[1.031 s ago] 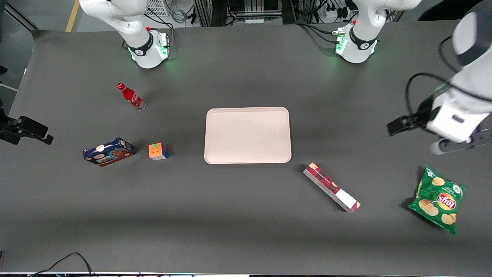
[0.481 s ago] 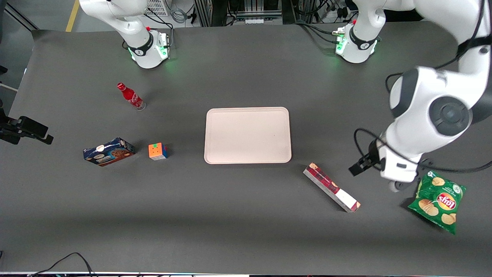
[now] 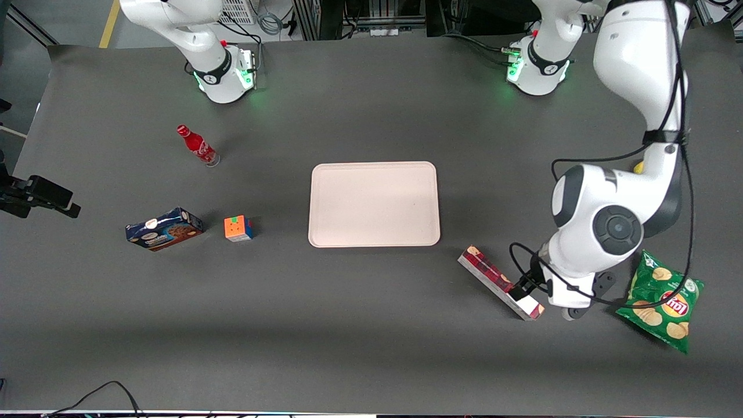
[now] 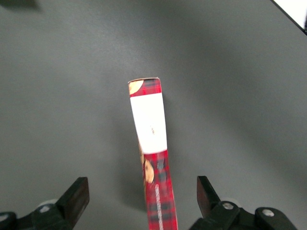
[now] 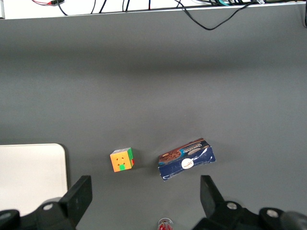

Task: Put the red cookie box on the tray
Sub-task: 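Close the left gripper on the cookie box and lift it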

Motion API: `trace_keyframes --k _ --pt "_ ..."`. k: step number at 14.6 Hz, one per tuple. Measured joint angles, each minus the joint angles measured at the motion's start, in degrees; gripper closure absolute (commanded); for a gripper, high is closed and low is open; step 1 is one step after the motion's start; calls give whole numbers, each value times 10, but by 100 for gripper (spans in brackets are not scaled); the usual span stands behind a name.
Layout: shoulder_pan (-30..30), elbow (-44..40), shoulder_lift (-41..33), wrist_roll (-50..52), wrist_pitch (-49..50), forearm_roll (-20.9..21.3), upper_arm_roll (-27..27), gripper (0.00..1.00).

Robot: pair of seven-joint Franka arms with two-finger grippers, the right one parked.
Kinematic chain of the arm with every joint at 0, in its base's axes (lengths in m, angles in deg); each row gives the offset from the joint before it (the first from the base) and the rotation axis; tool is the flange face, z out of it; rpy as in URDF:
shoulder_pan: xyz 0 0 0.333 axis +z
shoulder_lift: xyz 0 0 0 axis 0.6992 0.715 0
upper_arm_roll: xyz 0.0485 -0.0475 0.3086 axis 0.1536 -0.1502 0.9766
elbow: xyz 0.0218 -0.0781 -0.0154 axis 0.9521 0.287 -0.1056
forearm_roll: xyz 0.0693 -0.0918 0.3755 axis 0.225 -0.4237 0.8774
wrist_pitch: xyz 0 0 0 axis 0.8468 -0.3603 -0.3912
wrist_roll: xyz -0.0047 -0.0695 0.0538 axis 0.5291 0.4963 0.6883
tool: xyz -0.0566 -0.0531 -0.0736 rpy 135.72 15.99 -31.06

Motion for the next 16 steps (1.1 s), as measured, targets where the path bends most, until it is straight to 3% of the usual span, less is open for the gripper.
trace_keyframes --k 9,10,13,16 --pt "0 2 92 59 -99 -2 0 0" --pt "0 2 97 67 -102 -2 0 7" --pt "-1 2 104 85 -103 -2 -4 48" --pt "-3 1 105 104 -104 -2 -7 77"
